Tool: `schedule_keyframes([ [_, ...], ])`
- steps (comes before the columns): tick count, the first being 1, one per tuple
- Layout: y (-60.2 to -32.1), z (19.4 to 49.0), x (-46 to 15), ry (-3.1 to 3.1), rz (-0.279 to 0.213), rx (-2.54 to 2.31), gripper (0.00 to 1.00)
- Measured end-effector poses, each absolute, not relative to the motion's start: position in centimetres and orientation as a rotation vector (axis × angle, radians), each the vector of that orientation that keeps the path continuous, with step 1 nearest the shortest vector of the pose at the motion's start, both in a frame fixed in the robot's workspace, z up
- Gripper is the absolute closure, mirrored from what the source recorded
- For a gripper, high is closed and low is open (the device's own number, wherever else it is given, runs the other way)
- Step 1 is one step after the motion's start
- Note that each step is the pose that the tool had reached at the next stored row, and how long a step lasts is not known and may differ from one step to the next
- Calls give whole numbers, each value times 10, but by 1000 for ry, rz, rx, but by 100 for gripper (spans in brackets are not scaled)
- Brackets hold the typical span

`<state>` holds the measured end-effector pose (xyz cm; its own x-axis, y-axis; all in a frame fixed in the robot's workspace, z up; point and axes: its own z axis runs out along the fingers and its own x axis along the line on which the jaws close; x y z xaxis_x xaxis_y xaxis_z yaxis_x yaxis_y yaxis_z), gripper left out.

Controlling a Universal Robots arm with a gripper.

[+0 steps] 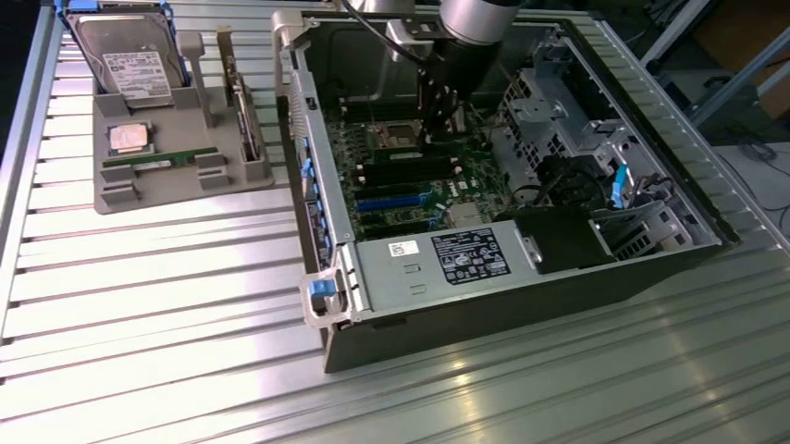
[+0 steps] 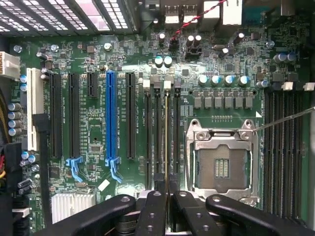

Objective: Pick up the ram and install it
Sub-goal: 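Insert the ram into the slot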

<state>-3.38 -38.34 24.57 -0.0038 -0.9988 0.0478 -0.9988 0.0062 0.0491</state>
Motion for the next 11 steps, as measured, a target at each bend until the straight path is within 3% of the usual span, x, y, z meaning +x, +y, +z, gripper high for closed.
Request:
schedule_keyframes([
  [11,-395,238,-40,-2183,13,2149,88],
])
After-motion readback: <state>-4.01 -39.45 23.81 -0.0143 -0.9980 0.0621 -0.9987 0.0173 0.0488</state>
